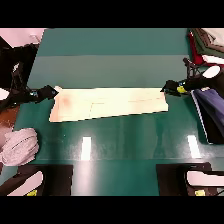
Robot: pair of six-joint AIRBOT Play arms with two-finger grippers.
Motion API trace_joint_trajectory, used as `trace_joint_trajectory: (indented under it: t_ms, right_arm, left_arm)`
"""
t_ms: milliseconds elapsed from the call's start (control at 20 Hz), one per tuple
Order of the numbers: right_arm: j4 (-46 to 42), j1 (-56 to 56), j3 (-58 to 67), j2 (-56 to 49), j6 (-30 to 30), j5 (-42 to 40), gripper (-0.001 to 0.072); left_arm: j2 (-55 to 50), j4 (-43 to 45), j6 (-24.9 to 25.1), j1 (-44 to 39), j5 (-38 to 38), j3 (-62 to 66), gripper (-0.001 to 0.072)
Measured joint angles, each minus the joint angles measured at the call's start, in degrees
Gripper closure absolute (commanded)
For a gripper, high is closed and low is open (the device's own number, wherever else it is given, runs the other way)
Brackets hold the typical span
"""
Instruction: Fold the shirts.
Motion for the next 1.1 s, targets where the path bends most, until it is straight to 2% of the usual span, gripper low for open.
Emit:
trace_joint_trajectory:
  t_ms: [100, 150, 200, 250, 300, 400, 750, 1050, 1100]
  right_arm:
    - [0.1, -0.4, 2.8, -1.7, -0.2, 3.1, 0.0301]
    - [0.1, -1.1, 4.0, -2.2, -0.7, 5.0, 0.0301]
    - [0.1, -2.1, 4.9, -2.6, -1.4, 6.7, 0.0301]
    - [0.1, -3.3, 5.6, -2.9, -2.1, 9.0, 0.0301]
    - [0.1, -4.7, 5.9, -3.1, -2.7, 11.1, 0.0296]
    - [0.8, -8.0, 5.2, -3.3, -4.2, 13.6, 0.0151]
    - [12.3, -16.4, -1.1, -8.6, -12.0, 16.5, 0.0159]
    - [19.1, -14.5, -2.0, -13.2, -15.4, 14.6, 0.0165]
    - [19.4, -13.8, -2.0, -13.5, -15.6, 14.1, 0.0231]
  left_arm:
    - [-0.5, 0.0, 0.1, 0.0, -0.4, 1.0, 0.0093]
    - [-0.7, 0.0, 0.1, 0.0, -1.4, 1.7, 0.0228]
    - [-0.8, -0.1, 0.2, 0.0, -3.0, 2.5, 0.0495]
    - [-0.9, -0.2, 0.2, 0.0, -4.7, 3.2, 0.0672]
    - [-0.9, -0.4, 0.2, 0.0, -6.5, 3.9, 0.0684]
    - [-1.0, -1.2, 0.2, 0.0, -9.2, 4.7, 0.0684]
    - [-1.0, -3.1, 0.3, 0.0, -14.5, 5.5, 0.0684]
    - [-1.0, -4.2, 0.3, 0.0, -17.3, 5.5, 0.0684]
    - [-1.0, -4.4, 0.3, 0.0, -17.6, 5.5, 0.0684]
